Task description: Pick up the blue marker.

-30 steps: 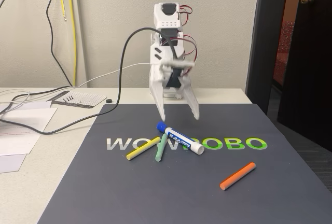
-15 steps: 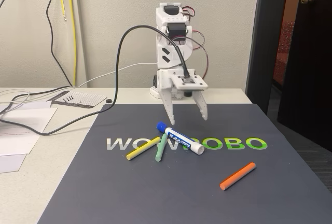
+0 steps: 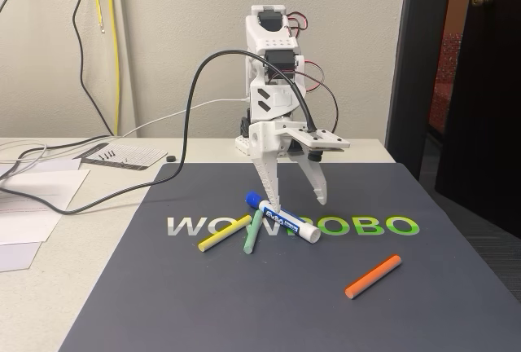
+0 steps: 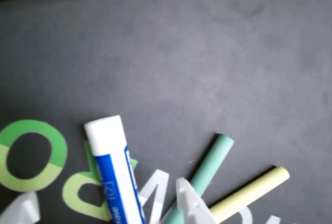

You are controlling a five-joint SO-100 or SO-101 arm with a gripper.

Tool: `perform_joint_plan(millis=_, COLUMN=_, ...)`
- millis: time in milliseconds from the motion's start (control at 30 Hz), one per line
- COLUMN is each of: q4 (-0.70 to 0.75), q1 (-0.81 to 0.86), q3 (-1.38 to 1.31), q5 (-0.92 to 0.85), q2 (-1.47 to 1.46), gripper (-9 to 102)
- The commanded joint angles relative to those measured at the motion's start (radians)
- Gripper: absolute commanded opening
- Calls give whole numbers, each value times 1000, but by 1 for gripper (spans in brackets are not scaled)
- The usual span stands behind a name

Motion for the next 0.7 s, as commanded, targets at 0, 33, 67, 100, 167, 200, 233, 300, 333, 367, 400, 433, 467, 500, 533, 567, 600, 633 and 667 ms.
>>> perform_joint_plan(millis=0, q4=-28, q1=25, q3=12, q5=-41, q2=34, gripper=33)
perform_joint_plan(millis=33, q4=-31, q1=32, q3=23, q5=-54, q2=38, gripper=32)
perform_joint_plan(millis=67, q4=-31, q1=40, q3=31, q5=-64, q2=41, gripper=32)
perform_joint_plan(millis=100, q4=-29, q1=48, q3=35, q5=-74, q2=41, gripper=32)
perform_joint_plan(millis=167, q4=-29, q1=57, q3=46, q5=-87, q2=38, gripper=32)
perform_joint_plan(millis=200, q4=-31, q1=60, q3=52, q5=-91, q2=37, gripper=32)
perform_joint_plan(millis=233, q4=-34, q1=60, q3=61, q5=-91, q2=37, gripper=32)
perform_joint_plan(millis=300, q4=-34, q1=57, q3=80, q5=-78, q2=43, gripper=32)
perform_joint_plan(millis=333, q4=-34, q1=54, q3=94, q5=-67, q2=49, gripper=32)
perform_joint_plan(millis=367, q4=-35, q1=49, q3=109, q5=-58, q2=55, gripper=32)
perform_joint_plan(millis=400, q4=-37, q1=44, q3=121, q5=-48, q2=60, gripper=32)
perform_joint_plan(millis=433, q4=-41, q1=40, q3=132, q5=-37, q2=60, gripper=31)
perform_joint_plan(millis=467, q4=-52, q1=35, q3=144, q5=-25, q2=60, gripper=31)
perform_joint_plan(millis=500, q4=-60, q1=34, q3=153, q5=-11, q2=58, gripper=32)
perform_joint_plan(millis=533, q4=-60, q1=34, q3=153, q5=2, q2=52, gripper=32)
perform_joint_plan(millis=567, q4=-61, q1=34, q3=153, q5=6, q2=44, gripper=32)
perform_joint_plan(millis=600, q4=-67, q1=32, q3=153, q5=8, q2=34, gripper=32)
perform_joint_plan(millis=633, q4=-72, q1=32, q3=153, q5=8, q2=28, gripper=32)
perform_joint_plan(millis=667, q4=-75, q1=32, q3=153, q5=9, q2=25, gripper=32)
